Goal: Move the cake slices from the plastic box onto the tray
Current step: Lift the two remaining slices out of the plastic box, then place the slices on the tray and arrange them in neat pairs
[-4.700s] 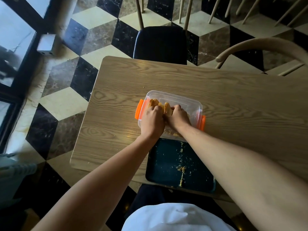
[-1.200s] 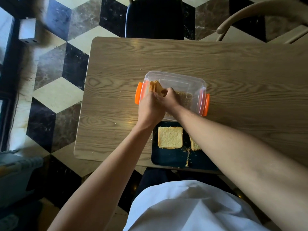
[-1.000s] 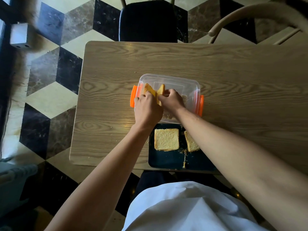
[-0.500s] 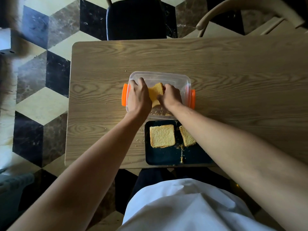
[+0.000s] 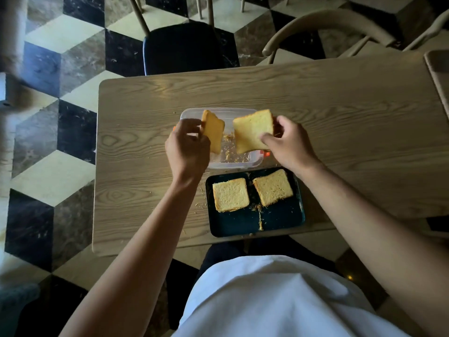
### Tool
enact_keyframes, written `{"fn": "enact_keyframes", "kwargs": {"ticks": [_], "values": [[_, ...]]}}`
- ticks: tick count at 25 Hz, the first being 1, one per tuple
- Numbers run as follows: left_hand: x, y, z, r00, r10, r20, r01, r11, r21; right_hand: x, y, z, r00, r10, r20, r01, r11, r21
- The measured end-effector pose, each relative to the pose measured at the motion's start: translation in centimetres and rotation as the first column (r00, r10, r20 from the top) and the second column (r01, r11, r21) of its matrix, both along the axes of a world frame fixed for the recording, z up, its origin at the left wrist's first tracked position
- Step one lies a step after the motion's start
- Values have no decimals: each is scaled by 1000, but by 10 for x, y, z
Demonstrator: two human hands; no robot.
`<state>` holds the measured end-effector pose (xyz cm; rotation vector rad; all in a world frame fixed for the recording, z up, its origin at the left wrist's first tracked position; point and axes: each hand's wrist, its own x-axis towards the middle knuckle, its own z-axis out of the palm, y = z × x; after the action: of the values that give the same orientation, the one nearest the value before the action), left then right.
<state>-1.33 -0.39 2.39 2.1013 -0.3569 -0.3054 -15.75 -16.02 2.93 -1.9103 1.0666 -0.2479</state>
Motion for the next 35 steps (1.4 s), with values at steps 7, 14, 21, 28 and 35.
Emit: {"fn": "enact_keyframes", "kwargs": {"ticks": [7,14,21,28,35], "values": [[-95,92,-20,801,-20,-598,-217,921,-322,-122,11,-21,997,-40,68,16,945,326],[-142,105,-81,558,115,-822,-406,901,-150,-151,29,-90,986,81,-145,3,865,502],[-141,95,-106,669,206,-714,-189,976,105,-140,31,-118,943,64,-326,58,934,353],[-120,81,-92,889,54,-454,105,942,318,-105,58,-110,942,50,-332,-73,996,-55],[-99,57,-94,879,12,-476,154,939,307,-46,97,-111,865,281,-417,-270,959,86]]}}
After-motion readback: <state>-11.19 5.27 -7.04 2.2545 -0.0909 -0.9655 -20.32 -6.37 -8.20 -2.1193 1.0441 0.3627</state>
